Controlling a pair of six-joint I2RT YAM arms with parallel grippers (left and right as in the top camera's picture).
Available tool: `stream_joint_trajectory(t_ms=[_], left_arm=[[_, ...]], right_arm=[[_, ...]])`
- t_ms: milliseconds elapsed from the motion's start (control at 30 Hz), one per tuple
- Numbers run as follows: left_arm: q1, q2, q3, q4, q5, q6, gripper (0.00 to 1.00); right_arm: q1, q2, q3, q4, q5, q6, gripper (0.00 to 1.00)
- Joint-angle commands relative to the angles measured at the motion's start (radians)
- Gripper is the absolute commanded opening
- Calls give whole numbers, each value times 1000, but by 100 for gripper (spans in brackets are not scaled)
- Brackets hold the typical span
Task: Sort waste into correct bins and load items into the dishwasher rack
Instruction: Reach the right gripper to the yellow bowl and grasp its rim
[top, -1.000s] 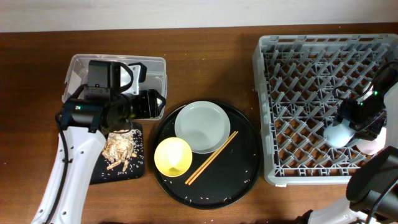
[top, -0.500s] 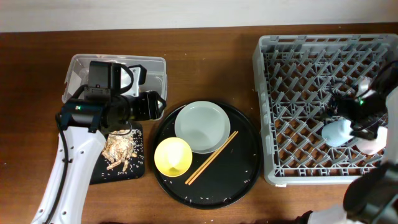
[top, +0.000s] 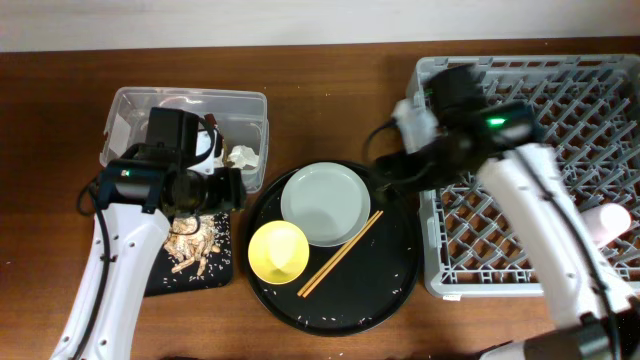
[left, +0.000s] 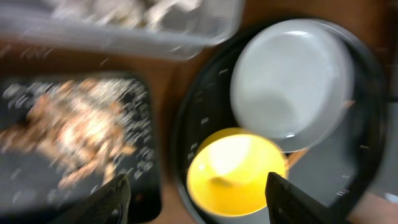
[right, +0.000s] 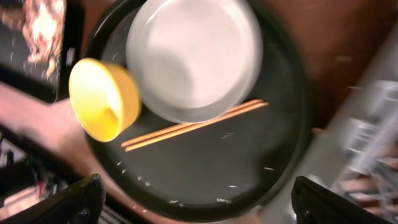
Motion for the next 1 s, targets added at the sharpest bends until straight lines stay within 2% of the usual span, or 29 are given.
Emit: stream_joint_trajectory(t_ms=[0,200,300,433,500,733,833,967], left_arm=[[2,-2,-1,-45,-167,-117,70],[2,-2,-1,-50,-170,-121,73],[2,-2,-1,-51,-180,-121,73],[3,-2,-1,-54,-193,-121,73],[2,-2,-1,-53,-193,-121,73],[2,-2,-1,-53,-193,-121,74],[2,-2,-1,-53,-193,-121,74],[3,-2,-1,-52,-193,-121,75]], right_arm=[[143,61,-11,12,-5,42,97],[319,204,-31,85,46,185,93],[357,268,-38,135,53,246,76],[366,316,-59,169,59,275,70],[373,345,-68,185,59,275,60],[411,375,-80,239,63,283,51],[425,375,-106,264,66,313,39],[429,375,-147,303,66,343,8]])
